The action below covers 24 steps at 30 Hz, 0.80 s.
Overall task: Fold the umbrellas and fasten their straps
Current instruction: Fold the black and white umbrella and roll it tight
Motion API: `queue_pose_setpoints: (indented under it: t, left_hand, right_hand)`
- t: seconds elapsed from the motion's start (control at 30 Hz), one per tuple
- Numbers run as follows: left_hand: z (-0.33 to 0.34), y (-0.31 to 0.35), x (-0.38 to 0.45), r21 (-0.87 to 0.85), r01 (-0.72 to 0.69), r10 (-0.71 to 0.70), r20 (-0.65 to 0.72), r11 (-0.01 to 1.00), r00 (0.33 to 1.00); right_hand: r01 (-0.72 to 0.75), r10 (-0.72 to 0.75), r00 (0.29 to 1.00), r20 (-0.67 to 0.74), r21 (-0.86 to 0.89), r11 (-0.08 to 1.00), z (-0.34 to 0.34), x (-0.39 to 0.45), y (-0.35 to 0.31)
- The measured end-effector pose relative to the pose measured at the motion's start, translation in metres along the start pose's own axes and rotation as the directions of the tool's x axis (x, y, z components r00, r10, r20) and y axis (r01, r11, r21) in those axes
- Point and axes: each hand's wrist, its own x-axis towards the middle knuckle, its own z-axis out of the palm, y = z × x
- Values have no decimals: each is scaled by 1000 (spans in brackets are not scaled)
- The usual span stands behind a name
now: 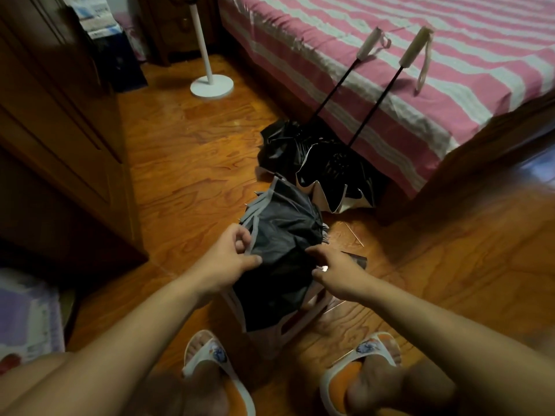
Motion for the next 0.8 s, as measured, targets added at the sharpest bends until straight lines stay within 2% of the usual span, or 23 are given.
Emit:
queue_pose_setpoints:
  t: [0.07, 0.13, 0.23, 0.33, 0.43, 0.57, 0.73, 0.8]
  left_hand:
    - [3, 9, -1, -60, -49, 50, 25, 997, 998]
    - [4, 17, -2, -11, -104, 105, 79, 994, 991]
    - [3, 22, -3, -52, -130, 134, 89, 990, 987]
    - [3, 22, -2, -96, -171, 176, 36, 980, 984]
    - [2, 23, -2, -167, -176, 177, -4, 970, 984]
    - [2, 24, 2, -268, -131, 122, -50, 955, 991]
    - [1, 17, 13, -324, -1, -41, -122, 946, 992]
    - [2, 17, 14, -347, 29, -89, -157, 937, 984]
  right_hand:
    - [-10, 10, 1000, 12, 9, 1000, 0, 1, -2]
    - [-3, 3, 1000, 13, 19, 1000, 3, 1, -4]
    - [-16, 3, 989, -145, -87, 996, 5, 0, -4]
    - [4, -19, 967, -256, -60, 998, 2, -5, -6]
    - [89, -85, 975, -205, 12, 996, 0, -10, -8]
    - [114, -110, 977, -184, 13, 993, 0, -16, -9]
    - [173, -185, 980, -68, -148, 974, -5, -14, -9]
    - [192, -197, 980, -15, -153, 969, -4, -15, -10]
